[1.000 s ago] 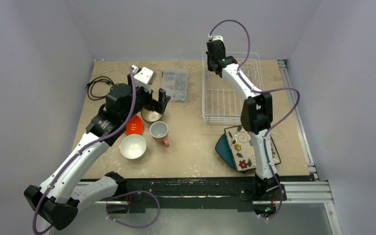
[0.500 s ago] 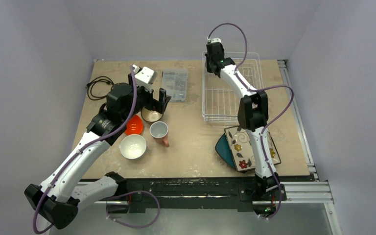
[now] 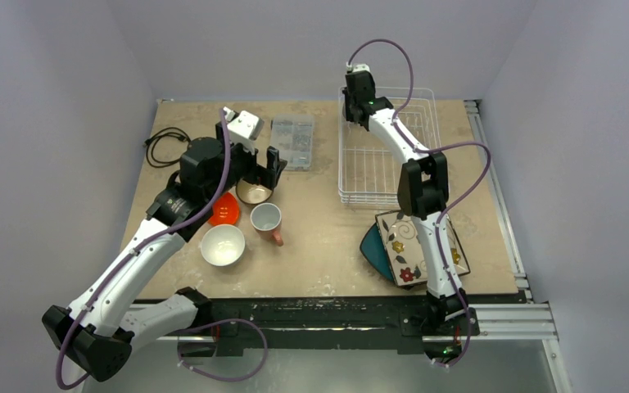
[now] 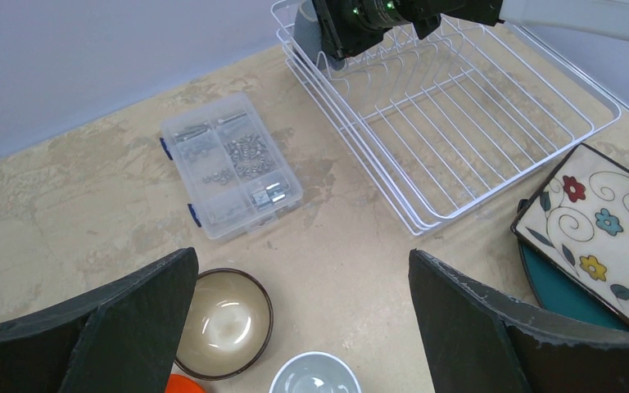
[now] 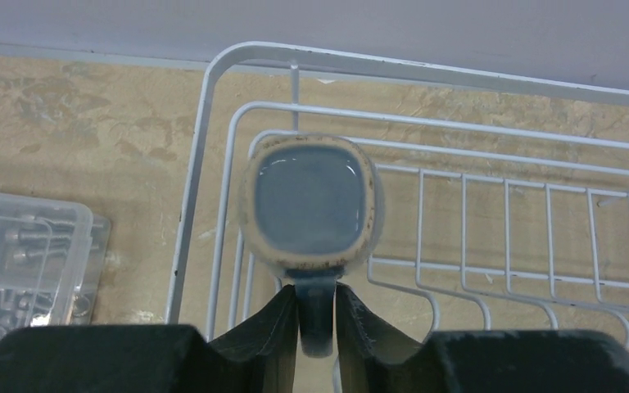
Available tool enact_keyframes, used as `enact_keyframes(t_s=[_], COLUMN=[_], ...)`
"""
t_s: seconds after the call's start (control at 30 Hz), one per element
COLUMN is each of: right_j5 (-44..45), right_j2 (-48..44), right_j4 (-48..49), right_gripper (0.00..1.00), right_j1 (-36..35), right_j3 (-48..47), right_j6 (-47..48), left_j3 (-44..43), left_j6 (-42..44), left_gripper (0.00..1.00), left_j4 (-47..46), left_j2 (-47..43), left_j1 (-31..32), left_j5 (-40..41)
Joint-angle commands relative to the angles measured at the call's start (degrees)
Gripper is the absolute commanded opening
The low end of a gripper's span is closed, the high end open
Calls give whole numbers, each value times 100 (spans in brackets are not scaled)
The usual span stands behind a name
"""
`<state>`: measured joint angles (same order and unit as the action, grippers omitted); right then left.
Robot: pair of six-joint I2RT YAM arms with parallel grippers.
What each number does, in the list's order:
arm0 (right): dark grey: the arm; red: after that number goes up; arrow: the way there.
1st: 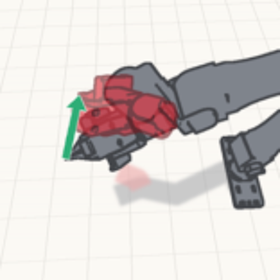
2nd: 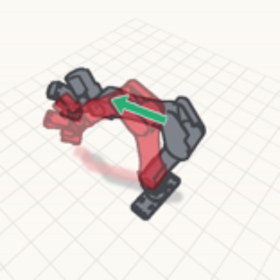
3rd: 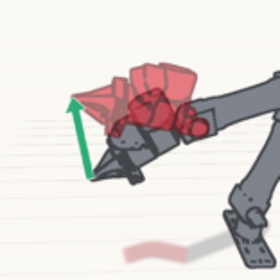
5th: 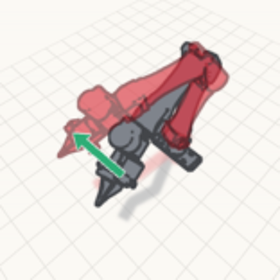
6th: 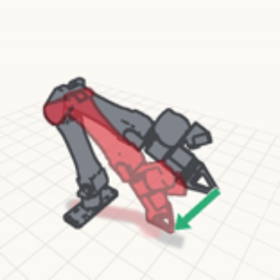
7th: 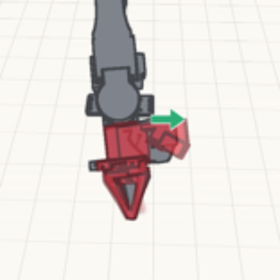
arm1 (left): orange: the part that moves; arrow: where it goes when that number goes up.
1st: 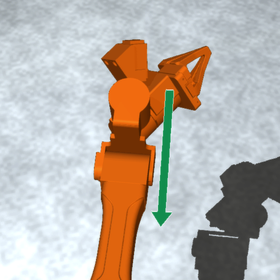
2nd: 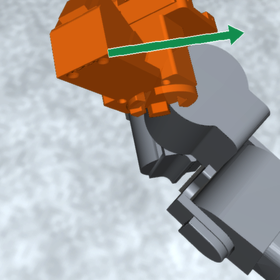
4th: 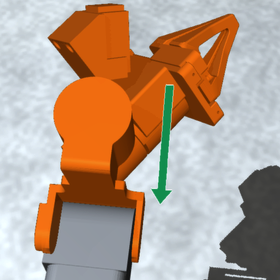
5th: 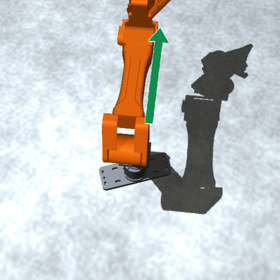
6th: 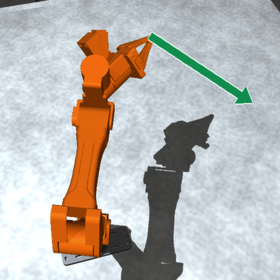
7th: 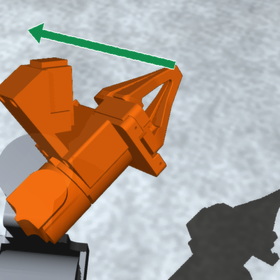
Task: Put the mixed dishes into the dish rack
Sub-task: Turn the cup upside down in the dish rack, then pick up the plate at the center of the board.
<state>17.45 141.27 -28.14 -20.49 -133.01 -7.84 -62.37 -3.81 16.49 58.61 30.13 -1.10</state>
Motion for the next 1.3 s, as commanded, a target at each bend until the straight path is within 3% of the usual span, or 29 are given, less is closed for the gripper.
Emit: enact_keyframes(t_s=[0.0, 0.13, 0.37, 0.63, 0.87, 1.07, 1.27], right_j5=[-56, -45, -10, -177, -596, -1009, -723], right_j2=[-140, -167, -507, -1621, -3828, -6554, -8957], right_j4=[434, 398, 197, 127, 846, 2479, 2307], right_gripper=[27, 38, 36, 29, 24, 28, 29], right_j1=[36, 40, 36, 31, -92, -218, -216], right_j3=[-173, -190, -163, 892, 3562, 7072, 8652], right_j6=[31, 33, -71, -491, -996, -1311, -1885], left_j3=[-249, -249, -276, -294, -320, -344, -406], left_j6=[-23, -6, -29, -75, -156, -265, -509], left_gripper=[100, 100, 100, 100, 100, 100, 100], left_j4=[-102, -102, -80, -67, -45, -15, 29], left_j2=[23, 46, 113, 134, 192, 220, 373], left_j1=[-7, -4, -5, -2, -4, -2, -7], left_j5=[-30, -7, -45, -107, -200, -255, -580])
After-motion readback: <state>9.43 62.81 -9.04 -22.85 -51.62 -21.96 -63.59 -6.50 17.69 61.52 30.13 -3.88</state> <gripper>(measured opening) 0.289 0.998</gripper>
